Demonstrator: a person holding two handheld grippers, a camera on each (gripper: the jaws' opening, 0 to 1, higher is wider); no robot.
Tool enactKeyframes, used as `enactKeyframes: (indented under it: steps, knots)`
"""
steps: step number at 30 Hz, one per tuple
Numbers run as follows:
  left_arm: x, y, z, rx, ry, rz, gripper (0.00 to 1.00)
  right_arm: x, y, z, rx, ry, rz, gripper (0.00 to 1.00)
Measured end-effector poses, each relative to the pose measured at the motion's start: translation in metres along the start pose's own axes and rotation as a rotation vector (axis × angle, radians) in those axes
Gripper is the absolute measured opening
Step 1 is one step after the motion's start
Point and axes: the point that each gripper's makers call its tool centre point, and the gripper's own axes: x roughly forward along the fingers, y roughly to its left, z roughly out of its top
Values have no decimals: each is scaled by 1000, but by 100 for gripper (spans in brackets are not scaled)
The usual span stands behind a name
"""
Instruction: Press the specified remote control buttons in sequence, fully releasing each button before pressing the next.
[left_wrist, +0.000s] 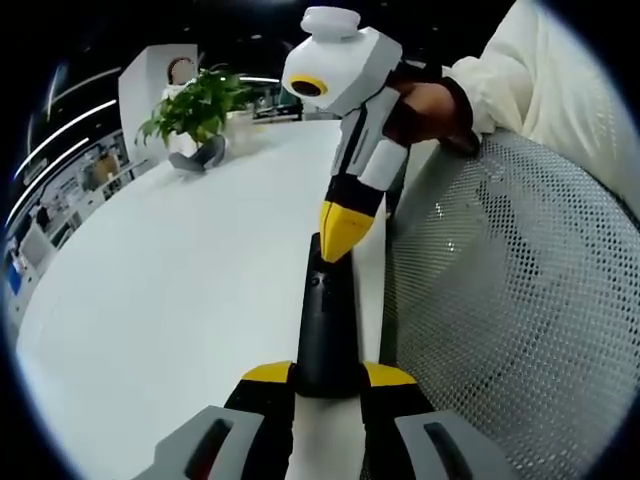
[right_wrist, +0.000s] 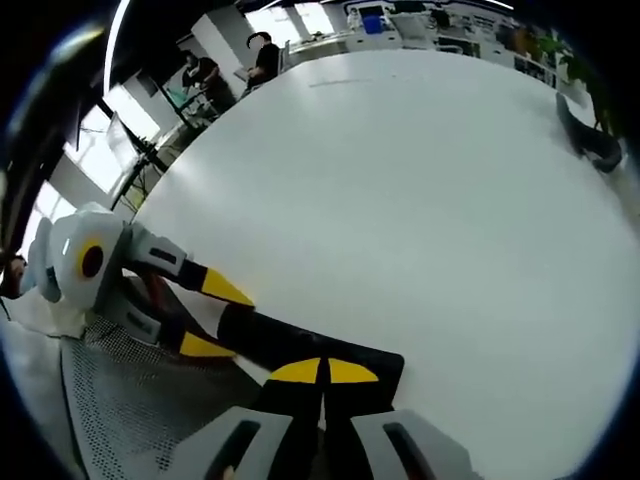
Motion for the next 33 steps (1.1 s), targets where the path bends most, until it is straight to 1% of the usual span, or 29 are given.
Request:
enactKeyframes:
  steps: [3, 6, 15, 20, 26, 29, 33]
  knots:
    - [0, 0, 0, -4, 1, 0, 25, 0, 1, 0, 1, 3, 1, 0]
    - [0, 0, 0, -4, 2, 0, 25, 0, 2, 0, -22, 8, -5, 0]
    - [2, -9, 3, 24, 3, -24, 25, -1, 13, 7, -79, -26, 29, 0]
    - [3, -12, 3, 21, 3, -36, 24, 2, 17, 3, -100, -6, 37, 0]
    - [2, -13, 3, 34, 7, -37, 24, 4, 18, 1, -102, 9, 52, 0]
    - [2, -13, 3, 33, 7, -37, 25, 8, 17, -1, -115, 24, 42, 0]
    - [2, -13, 3, 33, 6, -38, 25, 7, 16, 0, -116, 23, 38, 0]
